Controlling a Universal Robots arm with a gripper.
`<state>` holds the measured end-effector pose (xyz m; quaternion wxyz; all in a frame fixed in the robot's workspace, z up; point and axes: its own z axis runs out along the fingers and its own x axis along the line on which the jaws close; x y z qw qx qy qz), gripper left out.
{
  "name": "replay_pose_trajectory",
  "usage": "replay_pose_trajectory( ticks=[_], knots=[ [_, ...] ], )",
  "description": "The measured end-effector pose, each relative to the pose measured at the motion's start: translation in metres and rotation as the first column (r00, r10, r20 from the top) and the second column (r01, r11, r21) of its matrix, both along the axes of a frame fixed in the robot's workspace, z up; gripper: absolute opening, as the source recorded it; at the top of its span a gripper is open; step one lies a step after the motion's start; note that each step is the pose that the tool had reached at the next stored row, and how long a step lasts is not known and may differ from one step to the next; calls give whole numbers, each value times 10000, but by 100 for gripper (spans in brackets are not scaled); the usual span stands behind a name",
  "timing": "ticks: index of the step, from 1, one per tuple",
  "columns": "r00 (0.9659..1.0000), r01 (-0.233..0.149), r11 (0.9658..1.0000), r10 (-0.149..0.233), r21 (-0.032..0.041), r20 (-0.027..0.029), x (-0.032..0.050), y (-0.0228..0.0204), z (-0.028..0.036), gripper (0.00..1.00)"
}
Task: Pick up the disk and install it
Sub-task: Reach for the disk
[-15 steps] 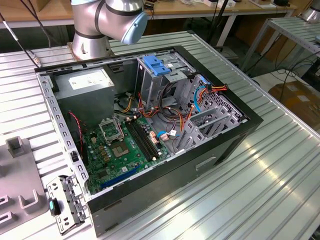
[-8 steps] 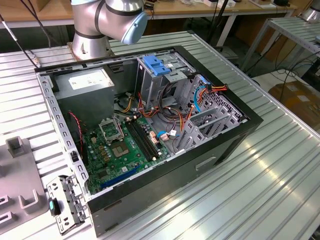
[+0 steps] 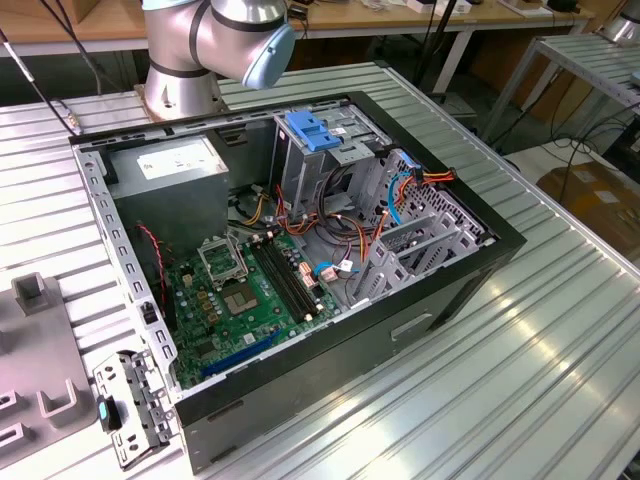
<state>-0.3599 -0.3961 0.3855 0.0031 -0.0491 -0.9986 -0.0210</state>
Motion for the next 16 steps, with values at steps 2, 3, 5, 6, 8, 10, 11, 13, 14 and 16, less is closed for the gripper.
replay_pose_trajectory(
  ticks=[2, 3, 5, 6, 8, 10, 11, 13, 14, 16],
  knots=[
    [10000, -2, 10000, 2, 0, 0, -126, 4, 0, 11],
    [10000, -2, 10000, 2, 1, 1, -163, 6, 0, 11],
    [10000, -1, 10000, 1, 0, 0, -260, 19, 0, 11],
    [10000, 0, 10000, 0, 0, 0, -318, 27, -2, 11],
    [10000, 0, 10000, 0, 1, 1, -406, 40, -4, 11],
    [10000, -1, 10000, 1, 0, -1, -486, 53, -5, 11],
    [10000, 0, 10000, 0, 0, 0, -528, 59, -6, 11],
    [10000, 1, 10000, -1, 1, 1, -626, 71, -8, 11],
    [10000, 0, 10000, 0, 4, 0, -700, 73, -8, 11],
    [10000, -1, 10000, 1, 12, -5, -808, 73, -8, 11]
  ],
)
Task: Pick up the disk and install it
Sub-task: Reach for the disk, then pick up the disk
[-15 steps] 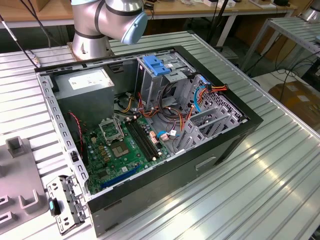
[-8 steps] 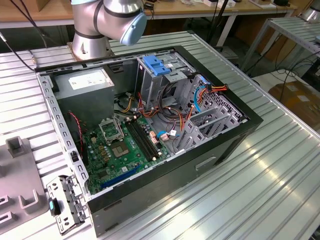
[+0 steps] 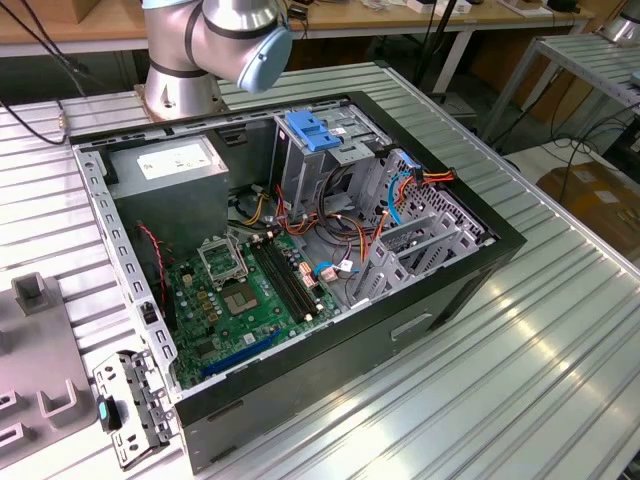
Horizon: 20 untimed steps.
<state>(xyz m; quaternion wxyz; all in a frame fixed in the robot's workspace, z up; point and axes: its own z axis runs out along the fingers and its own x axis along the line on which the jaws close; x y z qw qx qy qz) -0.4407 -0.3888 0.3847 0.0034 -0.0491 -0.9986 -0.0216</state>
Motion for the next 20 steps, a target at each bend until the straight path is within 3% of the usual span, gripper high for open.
replay_pose_trajectory(
  ticks=[1, 5, 20],
  knots=[
    [10000, 1, 10000, -1, 0, -27, -79, 4, 1, 11],
    [9999, 1, 10000, -1, 3, -159, -253, 19, -4, 11],
    [9999, -29, 10000, 29, 4, -160, -262, 19, -5, 11]
  ],
)
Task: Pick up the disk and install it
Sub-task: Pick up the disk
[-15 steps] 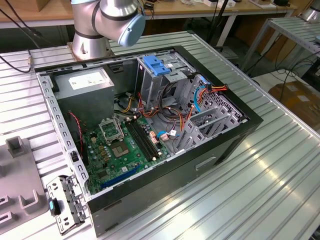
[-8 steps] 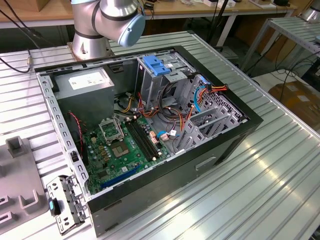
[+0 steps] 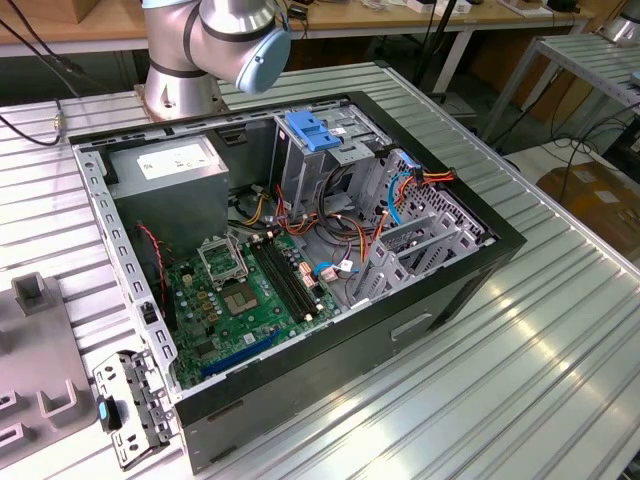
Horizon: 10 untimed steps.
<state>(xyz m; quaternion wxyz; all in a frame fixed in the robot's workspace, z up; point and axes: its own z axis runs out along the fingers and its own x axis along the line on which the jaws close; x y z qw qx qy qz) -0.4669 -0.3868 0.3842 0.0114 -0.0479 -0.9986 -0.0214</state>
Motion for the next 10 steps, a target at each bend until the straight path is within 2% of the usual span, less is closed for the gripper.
replay_pose_trajectory(
  ticks=[2, 4, 5, 9, 10],
  knots=[
    [9999, -131, 9999, 131, -1, 0, 0, 0, 0, 11],
    [9991, -417, 9991, 417, 0, 1, 0, 0, -1, 11],
    [9971, -755, 9971, 755, 0, 0, 0, 0, -1, 11],
    [9901, -1401, 9901, 1401, 0, 0, 0, 0, 0, 11],
    [9865, -1639, 9865, 1639, 0, 0, 0, 0, 0, 11]
  ],
)
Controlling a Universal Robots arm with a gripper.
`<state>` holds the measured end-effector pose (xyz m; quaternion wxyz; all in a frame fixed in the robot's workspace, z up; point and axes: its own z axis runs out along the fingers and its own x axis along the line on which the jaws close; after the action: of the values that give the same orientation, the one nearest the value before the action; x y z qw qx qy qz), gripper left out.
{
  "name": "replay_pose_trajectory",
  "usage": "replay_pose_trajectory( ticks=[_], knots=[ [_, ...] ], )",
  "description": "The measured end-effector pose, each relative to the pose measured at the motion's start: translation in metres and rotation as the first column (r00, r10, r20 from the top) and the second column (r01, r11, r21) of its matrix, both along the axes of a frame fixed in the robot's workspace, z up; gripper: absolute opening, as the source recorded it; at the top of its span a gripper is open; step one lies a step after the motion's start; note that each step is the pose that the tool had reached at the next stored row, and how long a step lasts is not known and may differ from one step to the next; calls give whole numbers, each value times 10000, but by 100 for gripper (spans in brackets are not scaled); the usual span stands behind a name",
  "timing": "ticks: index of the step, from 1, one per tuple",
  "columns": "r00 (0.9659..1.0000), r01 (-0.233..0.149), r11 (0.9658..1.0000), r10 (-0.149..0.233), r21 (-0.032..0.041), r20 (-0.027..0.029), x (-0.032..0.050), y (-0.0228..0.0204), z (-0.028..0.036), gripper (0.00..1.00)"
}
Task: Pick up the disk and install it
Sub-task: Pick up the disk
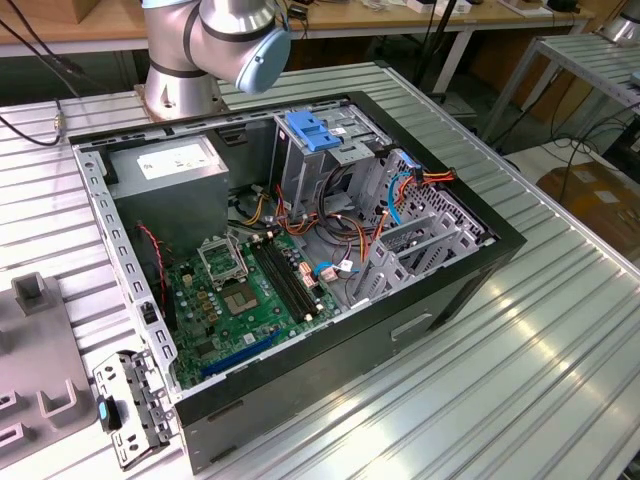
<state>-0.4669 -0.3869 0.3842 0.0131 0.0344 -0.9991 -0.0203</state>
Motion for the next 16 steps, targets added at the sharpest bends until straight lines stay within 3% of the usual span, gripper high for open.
replay_pose_trajectory(
  ticks=[2, 6, 8, 10, 11, 12, 14, 16],
  knots=[
    [9995, -305, 9995, 305, 0, -1, 0, 0, 1, 11],
    [9950, -998, 9950, 998, 0, -1, 0, 0, 0, 11],
    [9907, -1358, 9907, 1358, 0, 0, 0, 0, 0, 11],
    [9841, -1774, 9841, 1774, 0, 0, 0, 0, 0, 11],
    [9789, -2046, 9789, 2046, 0, 0, 0, 0, 0, 11],
    [9691, -2466, 9691, 2466, 0, -1, 0, 0, 0, 11],
    [9587, -2844, 9587, 2844, 0, 0, 0, 0, 0, 11],
    [9387, -3449, 9387, 3449, 0, -1, 0, 0, 0, 11]
  ],
)
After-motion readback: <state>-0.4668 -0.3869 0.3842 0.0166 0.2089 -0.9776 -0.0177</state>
